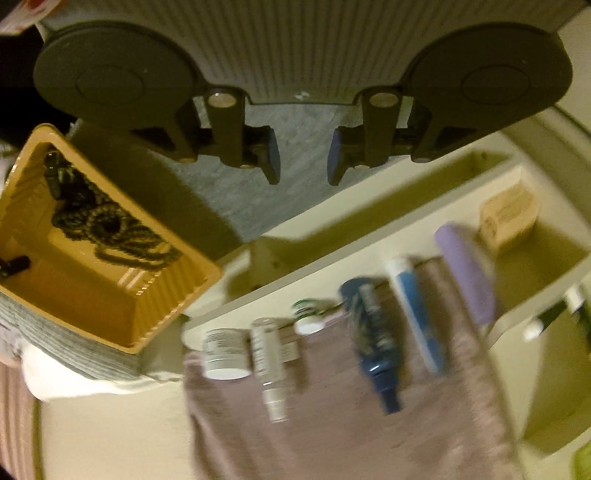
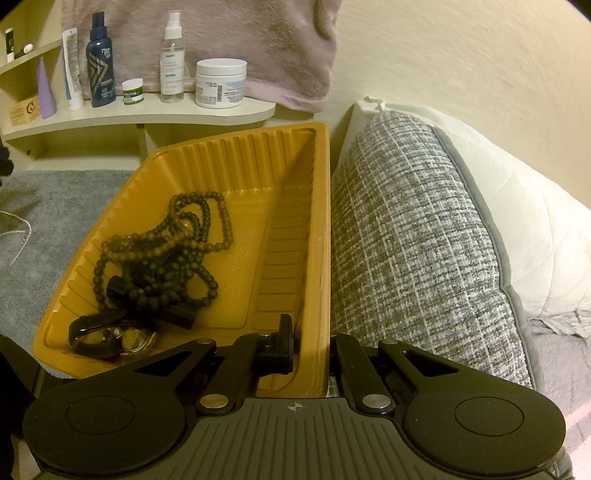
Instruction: Organize jewelry
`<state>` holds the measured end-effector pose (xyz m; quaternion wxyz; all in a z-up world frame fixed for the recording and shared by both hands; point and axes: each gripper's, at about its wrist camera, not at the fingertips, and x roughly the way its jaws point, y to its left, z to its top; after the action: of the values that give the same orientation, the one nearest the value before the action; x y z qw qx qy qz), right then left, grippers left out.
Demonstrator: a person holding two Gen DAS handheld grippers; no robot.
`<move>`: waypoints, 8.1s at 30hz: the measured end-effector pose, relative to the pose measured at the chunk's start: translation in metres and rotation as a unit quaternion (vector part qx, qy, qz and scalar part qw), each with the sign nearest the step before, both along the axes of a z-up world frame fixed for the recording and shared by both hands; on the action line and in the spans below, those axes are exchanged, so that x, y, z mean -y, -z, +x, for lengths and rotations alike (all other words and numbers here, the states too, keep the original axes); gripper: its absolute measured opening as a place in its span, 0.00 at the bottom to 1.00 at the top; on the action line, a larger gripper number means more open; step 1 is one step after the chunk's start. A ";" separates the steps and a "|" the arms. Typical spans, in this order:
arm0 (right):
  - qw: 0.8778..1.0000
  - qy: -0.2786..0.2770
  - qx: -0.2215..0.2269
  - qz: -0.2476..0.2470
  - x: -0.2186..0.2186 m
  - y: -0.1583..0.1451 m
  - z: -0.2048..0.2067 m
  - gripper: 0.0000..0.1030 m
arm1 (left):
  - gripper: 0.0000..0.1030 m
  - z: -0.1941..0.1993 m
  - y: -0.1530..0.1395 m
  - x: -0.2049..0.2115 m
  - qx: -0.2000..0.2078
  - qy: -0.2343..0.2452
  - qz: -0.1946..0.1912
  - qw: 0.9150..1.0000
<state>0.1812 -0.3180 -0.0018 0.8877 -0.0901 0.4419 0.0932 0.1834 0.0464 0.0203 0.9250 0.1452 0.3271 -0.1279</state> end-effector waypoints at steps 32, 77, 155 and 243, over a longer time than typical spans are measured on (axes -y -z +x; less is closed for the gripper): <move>1.000 0.003 -0.003 -0.002 0.001 0.002 0.000 0.04 | 0.34 -0.036 0.087 -0.054 -0.007 -0.064 0.047 0.997; 1.000 0.008 -0.003 0.000 0.001 0.002 0.001 0.04 | 0.01 -0.009 -0.019 -0.032 0.020 0.109 0.028 0.993; 0.999 0.026 -0.004 0.032 0.008 0.007 0.001 0.04 | 0.02 0.067 -0.040 0.213 -0.054 0.244 -0.023 0.968; 0.987 0.005 -0.002 0.159 -0.050 -0.044 -0.125 0.86 | 0.99 -0.166 -0.008 0.075 -0.071 -0.191 -0.139 0.969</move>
<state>0.0561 -0.2684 0.0423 0.8904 0.0548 0.4234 0.1579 0.0171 -0.0286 0.0285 0.9178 -0.0597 0.3925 -0.0032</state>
